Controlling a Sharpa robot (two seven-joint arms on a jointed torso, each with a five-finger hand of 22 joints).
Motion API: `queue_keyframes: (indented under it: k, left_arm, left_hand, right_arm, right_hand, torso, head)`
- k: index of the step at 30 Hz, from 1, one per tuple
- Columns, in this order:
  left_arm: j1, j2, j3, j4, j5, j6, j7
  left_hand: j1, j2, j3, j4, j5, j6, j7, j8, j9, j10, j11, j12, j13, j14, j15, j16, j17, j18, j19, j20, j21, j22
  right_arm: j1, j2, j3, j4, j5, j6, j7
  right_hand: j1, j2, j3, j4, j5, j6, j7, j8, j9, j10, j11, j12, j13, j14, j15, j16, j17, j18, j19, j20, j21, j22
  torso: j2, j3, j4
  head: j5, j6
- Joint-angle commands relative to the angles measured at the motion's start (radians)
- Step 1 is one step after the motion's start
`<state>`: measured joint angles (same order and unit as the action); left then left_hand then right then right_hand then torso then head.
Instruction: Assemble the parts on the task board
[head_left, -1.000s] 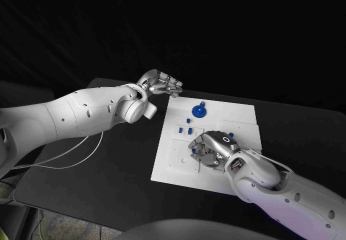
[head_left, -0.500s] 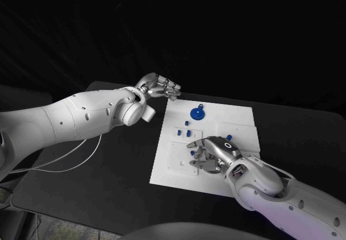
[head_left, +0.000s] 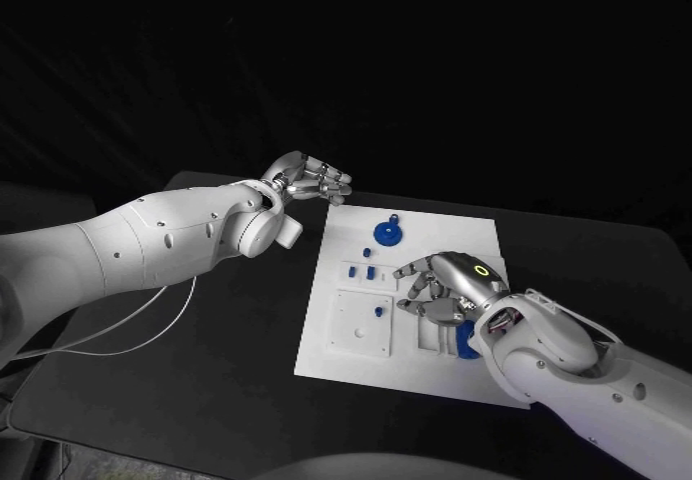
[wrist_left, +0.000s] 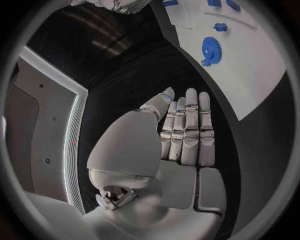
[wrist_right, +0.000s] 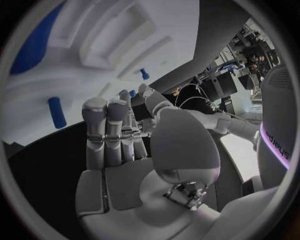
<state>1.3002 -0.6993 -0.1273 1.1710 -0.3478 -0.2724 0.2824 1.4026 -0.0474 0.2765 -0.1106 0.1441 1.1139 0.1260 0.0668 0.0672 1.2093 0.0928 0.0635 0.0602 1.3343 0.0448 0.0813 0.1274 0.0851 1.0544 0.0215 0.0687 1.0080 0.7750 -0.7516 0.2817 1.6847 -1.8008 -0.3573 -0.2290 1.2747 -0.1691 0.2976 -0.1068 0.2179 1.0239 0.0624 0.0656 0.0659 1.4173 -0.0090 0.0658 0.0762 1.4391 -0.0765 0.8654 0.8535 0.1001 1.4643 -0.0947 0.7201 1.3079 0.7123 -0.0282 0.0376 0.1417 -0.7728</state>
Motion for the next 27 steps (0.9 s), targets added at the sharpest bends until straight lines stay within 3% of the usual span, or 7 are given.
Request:
queue_keyframes:
  k: [1,6,9,13,16,25,27]
  left_arm:
    - [0.000,0.004,0.001,-0.007,0.016,-0.006,0.021]
    - [0.000,0.006,0.001,-0.014,0.019,-0.006,0.022]
    - [0.000,0.006,0.001,-0.016,0.020,-0.005,0.023]
    - [0.000,0.007,0.001,-0.018,0.021,-0.004,0.022]
    - [0.000,0.006,0.001,-0.017,0.021,-0.002,0.023]
    - [0.000,0.004,0.001,-0.017,0.022,-0.001,0.025]
    - [0.000,0.005,0.001,-0.017,0.023,-0.001,0.025]
  left_hand:
    - [0.000,-0.006,0.001,-0.004,0.002,-0.001,-0.002,-0.004,-0.001,0.001,-0.001,-0.004,-0.001,0.002,0.000,0.004,0.001,-0.015,0.006,0.002,0.001,0.001]
    - [0.000,-0.006,0.001,-0.004,0.002,-0.001,-0.002,-0.004,-0.001,0.001,-0.001,-0.004,-0.001,0.002,0.000,0.004,0.001,-0.015,0.006,0.002,0.001,0.001]
    - [0.000,-0.006,0.001,-0.004,0.002,-0.001,-0.002,-0.004,-0.001,0.001,-0.001,-0.004,-0.001,0.002,0.000,0.004,0.001,-0.015,0.006,0.002,0.001,0.001]
    - [0.000,-0.006,0.001,-0.004,0.002,-0.001,-0.002,-0.004,-0.001,0.001,-0.001,-0.004,-0.001,0.002,0.000,0.004,0.001,-0.015,0.006,0.002,0.001,0.001]
    - [-0.002,-0.004,0.000,-0.004,0.003,0.000,-0.002,-0.004,-0.001,0.002,-0.002,-0.004,-0.001,0.003,-0.001,0.006,0.002,-0.015,0.006,0.002,0.000,0.005]
    - [-0.001,-0.003,0.002,-0.007,0.016,0.001,-0.002,-0.004,-0.001,0.004,-0.002,-0.004,-0.001,0.005,-0.002,0.008,0.004,-0.015,0.006,0.000,0.002,0.019]
    - [-0.003,-0.003,0.002,-0.008,0.014,0.001,-0.002,-0.004,-0.001,0.003,-0.002,-0.004,-0.001,0.005,-0.002,0.008,0.004,-0.015,0.005,0.000,0.001,0.023]
  right_arm:
    - [0.025,-0.017,0.013,0.002,0.120,0.059,0.008]
    - [0.062,-0.039,0.041,-0.004,0.203,0.104,0.032]
    - [0.081,-0.048,0.053,-0.019,0.218,0.155,0.049]
    - [0.093,-0.059,0.059,-0.039,0.213,0.203,0.052]
    - [0.100,-0.067,0.061,-0.053,0.181,0.220,0.044]
    - [0.105,-0.077,0.062,-0.077,0.084,0.244,0.008]
    - [0.105,-0.073,0.061,-0.082,0.069,0.246,0.001]
  right_hand:
    - [-0.009,0.013,0.021,-0.004,0.011,0.067,0.016,0.003,0.005,-0.015,0.010,0.000,-0.001,-0.003,0.000,-0.007,0.000,-0.007,0.054,-0.006,-0.007,0.029]
    - [-0.025,0.009,0.066,-0.033,0.029,0.166,0.028,-0.001,0.008,-0.197,0.069,-0.003,-0.015,-0.023,0.037,-0.014,-0.004,0.020,0.040,0.025,-0.101,0.000]
    - [0.000,-0.003,0.026,-0.061,0.034,0.148,0.035,-0.003,-0.001,-0.356,0.111,-0.001,-0.017,-0.030,0.068,-0.012,-0.016,0.056,0.040,0.056,-0.155,-0.022]
    - [0.068,-0.017,-0.069,0.011,0.052,0.098,0.010,-0.003,-0.002,-0.459,0.139,0.002,-0.017,-0.044,0.090,0.001,-0.035,0.094,0.039,0.083,-0.216,-0.045]
    - [0.130,-0.046,-0.087,0.114,0.037,0.092,0.005,-0.001,-0.002,-0.483,0.145,0.003,-0.016,-0.050,0.094,0.015,-0.059,0.102,0.042,0.090,-0.232,-0.050]
    - [0.141,-0.062,-0.089,0.126,0.014,0.044,-0.016,-0.004,-0.002,-0.472,0.142,0.008,-0.017,-0.055,0.092,0.018,-0.087,0.106,0.041,0.088,-0.275,-0.063]
    - [0.125,-0.055,-0.078,0.099,0.011,0.031,-0.017,-0.002,-0.002,-0.449,0.136,0.006,-0.017,-0.055,0.087,0.022,-0.094,0.101,0.044,0.084,-0.268,-0.061]
  torso:
    - [-0.004,-0.0002,-0.0018]
    - [-0.005,-0.0007,-0.0028]
    - [-0.004,-0.0001,-0.0033]
    - [-0.003,0.0008,-0.0014]
    - [-0.003,0.0002,-0.0017]
    - [-0.004,-0.0002,-0.0012]
    - [-0.004,-0.0006,-0.0008]
  head:
    - [-0.011,0.007]
    - [-0.029,0.018]
    - [-0.035,0.030]
    - [-0.039,0.032]
    - [-0.045,0.033]
    - [-0.054,0.031]
    - [-0.055,0.029]
